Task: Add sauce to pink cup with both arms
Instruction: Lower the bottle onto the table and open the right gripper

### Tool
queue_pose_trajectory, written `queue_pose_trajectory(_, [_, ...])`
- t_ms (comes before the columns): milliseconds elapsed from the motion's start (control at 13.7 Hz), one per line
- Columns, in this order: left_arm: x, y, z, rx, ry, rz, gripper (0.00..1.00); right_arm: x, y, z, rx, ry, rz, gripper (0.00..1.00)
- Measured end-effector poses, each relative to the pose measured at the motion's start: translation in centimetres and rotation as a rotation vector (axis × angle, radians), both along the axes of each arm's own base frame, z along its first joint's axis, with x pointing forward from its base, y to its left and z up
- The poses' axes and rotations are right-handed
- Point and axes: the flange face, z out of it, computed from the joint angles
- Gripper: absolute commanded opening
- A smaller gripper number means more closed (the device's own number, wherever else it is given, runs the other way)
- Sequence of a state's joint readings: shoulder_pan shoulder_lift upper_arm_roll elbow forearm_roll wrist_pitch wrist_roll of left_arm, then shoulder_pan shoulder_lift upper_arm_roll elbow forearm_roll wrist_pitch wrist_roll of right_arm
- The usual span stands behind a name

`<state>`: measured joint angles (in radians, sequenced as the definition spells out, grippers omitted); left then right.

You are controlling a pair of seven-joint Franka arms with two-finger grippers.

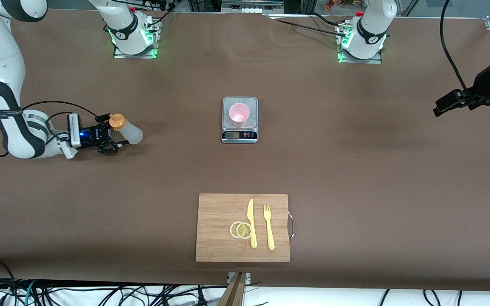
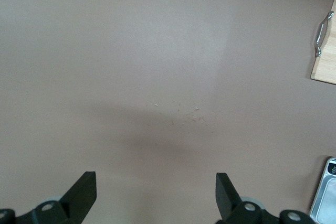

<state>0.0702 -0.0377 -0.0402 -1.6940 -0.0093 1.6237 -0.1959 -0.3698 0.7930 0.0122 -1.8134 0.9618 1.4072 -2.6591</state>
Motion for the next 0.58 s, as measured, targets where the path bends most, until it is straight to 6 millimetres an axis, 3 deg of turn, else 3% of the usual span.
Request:
queue_pose_trajectory(292, [-0.5, 0.4, 1.0, 0.002, -0.015, -0.032, 1.00, 2.9, -2.5, 2.2, -0.047, -0.085, -0.028, 1.00])
queue_pose_trajectory(439, [-0.6, 1.3, 1.1, 0.001, -0.018, -0.053, 1.00, 5.5, -4.2, 4.4, -0.112, -0.151, -0.038, 1.00])
queue_pose_trajectory(585, [-0.8, 2.3, 1.9, 0.003, -0.033, -0.062, 1.00, 6.8, -5.9, 6.2, -0.193, -0.137, -0.024, 1.00])
